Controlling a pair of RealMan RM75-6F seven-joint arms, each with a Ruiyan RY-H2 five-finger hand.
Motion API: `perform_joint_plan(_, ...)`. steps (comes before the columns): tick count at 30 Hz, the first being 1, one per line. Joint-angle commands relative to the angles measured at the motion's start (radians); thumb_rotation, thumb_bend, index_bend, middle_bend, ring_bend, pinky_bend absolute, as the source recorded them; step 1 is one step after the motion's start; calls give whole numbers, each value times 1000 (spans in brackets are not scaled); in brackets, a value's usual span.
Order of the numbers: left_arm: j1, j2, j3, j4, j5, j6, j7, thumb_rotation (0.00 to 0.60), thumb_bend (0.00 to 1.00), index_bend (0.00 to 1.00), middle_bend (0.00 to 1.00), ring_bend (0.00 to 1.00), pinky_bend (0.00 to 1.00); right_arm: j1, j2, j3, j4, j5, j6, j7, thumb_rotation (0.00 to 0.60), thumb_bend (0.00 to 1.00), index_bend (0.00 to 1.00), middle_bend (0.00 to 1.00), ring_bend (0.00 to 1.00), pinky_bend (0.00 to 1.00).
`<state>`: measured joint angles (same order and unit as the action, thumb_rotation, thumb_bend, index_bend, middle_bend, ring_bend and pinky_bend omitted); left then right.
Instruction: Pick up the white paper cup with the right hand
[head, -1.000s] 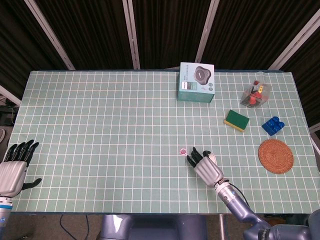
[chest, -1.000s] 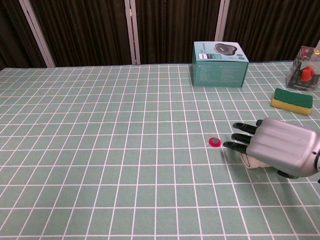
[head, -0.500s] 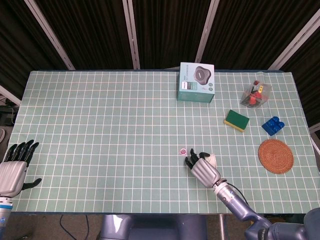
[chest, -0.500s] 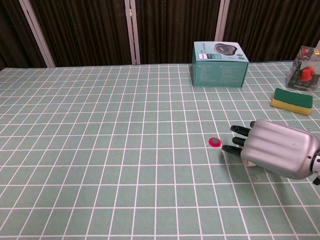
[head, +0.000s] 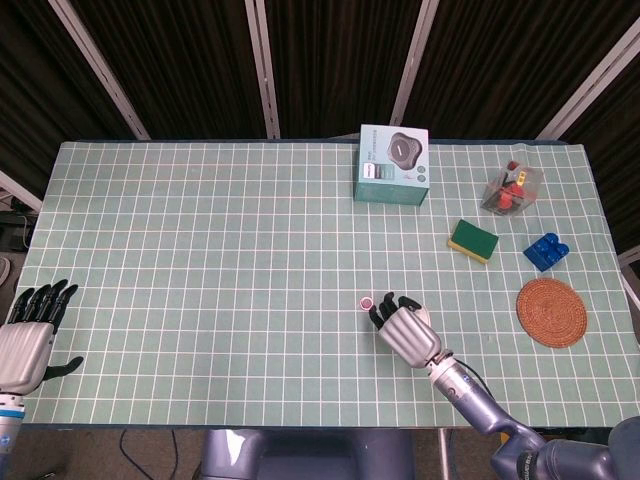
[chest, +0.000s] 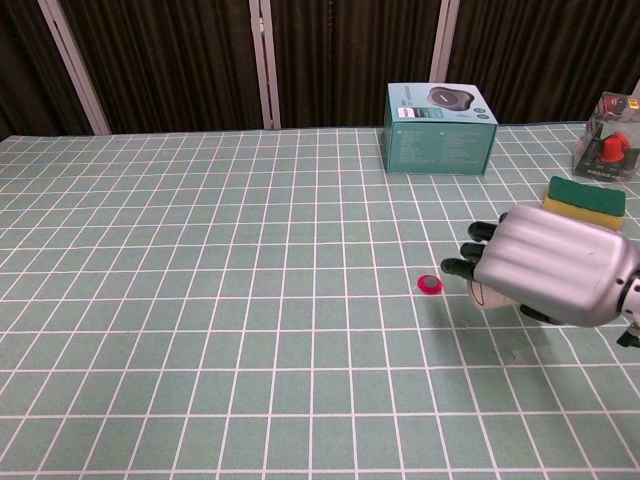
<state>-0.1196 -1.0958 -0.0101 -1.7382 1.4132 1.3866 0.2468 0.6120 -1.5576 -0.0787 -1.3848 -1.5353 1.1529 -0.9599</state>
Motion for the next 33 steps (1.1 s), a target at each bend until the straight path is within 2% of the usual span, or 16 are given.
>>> perform_joint_plan(1, 0, 1, 0, 0, -1, -1, -2, 600, 0, 0, 0, 0, 0, 6, 15, 86, -23, 23, 30, 232, 600, 221, 229, 397, 261, 576)
perform_joint_plan(6, -1, 3, 1, -3, -1, -4, -5, 600, 0, 0, 0, 0, 0, 23, 14, 165, -19, 39, 41, 516, 600, 221, 239, 400, 261, 577)
perform_joint_plan(12, -3, 2, 1, -3, -4, -7, -2, 600, 0, 0, 0, 0, 0, 34, -56, 230, 61, 81, 34, 860, 600, 222, 239, 399, 261, 577)
perform_joint_plan(16, -3, 3, 0, -3, -7, -9, -5, 600, 0, 0, 0, 0, 0, 42, -106, 265, 99, 122, 13, 978, 600, 223, 239, 399, 260, 563)
perform_joint_plan(23, -4, 6, -1, -2, -10, -11, -13, 600, 0, 0, 0, 0, 0, 61, -182, 266, 203, 109, 1, 1073, 600, 225, 239, 400, 257, 546)
perform_joint_plan(33, -3, 6, 0, -1, -7, -9, -13, 600, 0, 0, 0, 0, 0, 72, -271, 262, 318, 106, 5, 1048, 600, 225, 239, 399, 258, 546)
